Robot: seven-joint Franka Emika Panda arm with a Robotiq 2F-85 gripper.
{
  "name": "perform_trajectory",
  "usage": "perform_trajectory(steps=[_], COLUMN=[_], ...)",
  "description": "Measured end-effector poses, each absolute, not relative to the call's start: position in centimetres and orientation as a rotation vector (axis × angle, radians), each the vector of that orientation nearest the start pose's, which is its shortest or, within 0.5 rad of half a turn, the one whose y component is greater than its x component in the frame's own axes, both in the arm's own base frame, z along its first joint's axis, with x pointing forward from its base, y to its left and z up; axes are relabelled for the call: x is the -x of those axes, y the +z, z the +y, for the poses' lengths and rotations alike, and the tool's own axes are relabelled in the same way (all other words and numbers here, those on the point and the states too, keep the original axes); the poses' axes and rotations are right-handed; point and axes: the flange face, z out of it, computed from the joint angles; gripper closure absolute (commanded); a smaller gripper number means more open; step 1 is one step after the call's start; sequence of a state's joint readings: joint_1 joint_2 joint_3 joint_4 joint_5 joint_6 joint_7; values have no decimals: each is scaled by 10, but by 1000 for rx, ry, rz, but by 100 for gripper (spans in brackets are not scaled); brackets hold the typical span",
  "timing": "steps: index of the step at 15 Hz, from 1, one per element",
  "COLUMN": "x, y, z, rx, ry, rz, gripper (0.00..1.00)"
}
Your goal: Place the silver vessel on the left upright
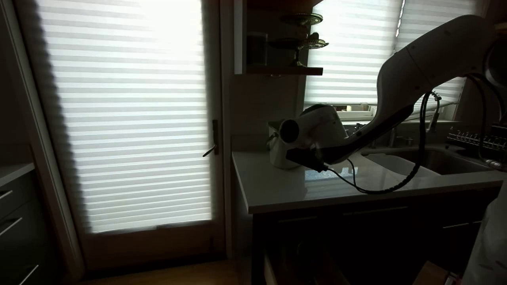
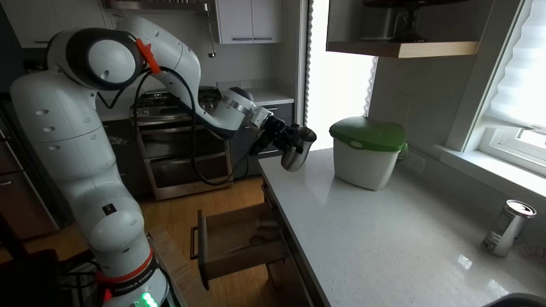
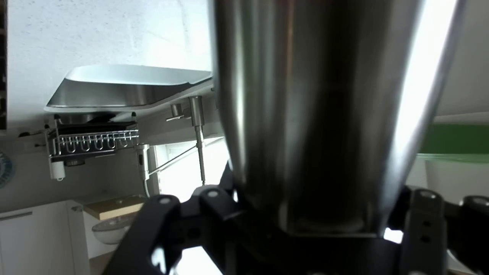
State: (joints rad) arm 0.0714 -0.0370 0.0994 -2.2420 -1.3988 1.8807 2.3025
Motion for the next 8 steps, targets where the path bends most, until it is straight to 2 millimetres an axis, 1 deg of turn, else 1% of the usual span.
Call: perform_trajectory(steps=[5, 8], x=[-530, -541], y=[380, 359], z=[20, 19], rx=[-1443, -1381], ry=[1373, 1373], rz=[-1340, -1343], gripper=[46, 46])
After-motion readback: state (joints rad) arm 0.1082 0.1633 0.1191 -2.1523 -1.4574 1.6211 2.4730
